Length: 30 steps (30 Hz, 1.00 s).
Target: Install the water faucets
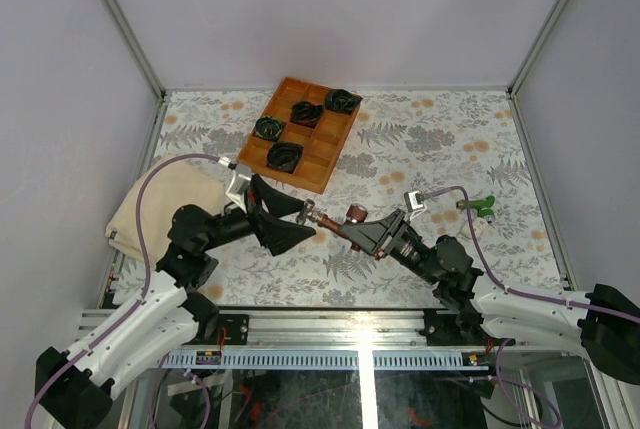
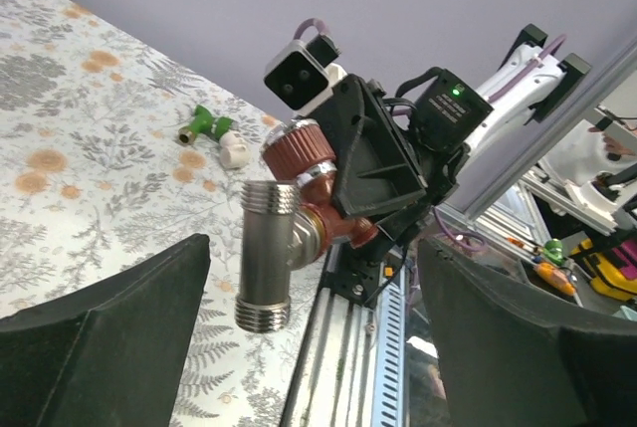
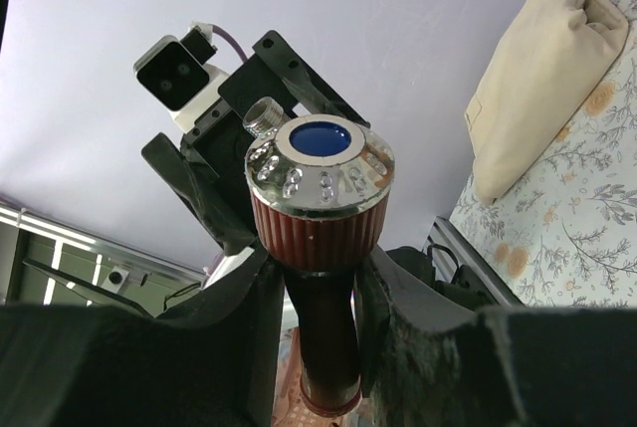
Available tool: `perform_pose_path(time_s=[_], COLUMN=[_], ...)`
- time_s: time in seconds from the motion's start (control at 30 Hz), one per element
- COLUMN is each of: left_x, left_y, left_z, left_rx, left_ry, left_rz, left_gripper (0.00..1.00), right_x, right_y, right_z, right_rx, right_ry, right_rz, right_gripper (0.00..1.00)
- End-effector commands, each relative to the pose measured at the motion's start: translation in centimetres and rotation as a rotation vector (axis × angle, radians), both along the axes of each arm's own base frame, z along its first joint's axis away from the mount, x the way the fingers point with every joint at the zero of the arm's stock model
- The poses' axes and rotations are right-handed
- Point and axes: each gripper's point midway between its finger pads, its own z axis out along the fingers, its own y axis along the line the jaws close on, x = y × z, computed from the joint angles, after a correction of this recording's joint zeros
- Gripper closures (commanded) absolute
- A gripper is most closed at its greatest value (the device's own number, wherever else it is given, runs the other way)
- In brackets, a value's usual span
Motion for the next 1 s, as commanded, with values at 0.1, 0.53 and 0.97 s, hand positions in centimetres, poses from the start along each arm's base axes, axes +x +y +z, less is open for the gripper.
perform_pose_path(time_s=[0.1, 0.53, 0.97], left_x=[0.0, -1.8, -5.0], left_y=[0.3, -0.2, 0.5], left_z=[2.1, 1.5, 0.7], left_rx=[0.0, 0.019, 0.074], left_ry=[-0.078, -0.221, -0.591], left_rz=[-0.04, -0.187, -0.32], left_gripper=[0.32, 0.72, 1.0], right_x=[-0.4, -1.2, -1.6], right_y=[-0.4, -0.4, -0.7], right_z=[3.1, 4.1, 4.4], right_rx=[0.075, 0.1, 0.149], right_ry=[-0.08, -0.105, -0.033], right_rz=[0.005, 0.044, 0.083], right_gripper=[1.0, 1.0, 1.0])
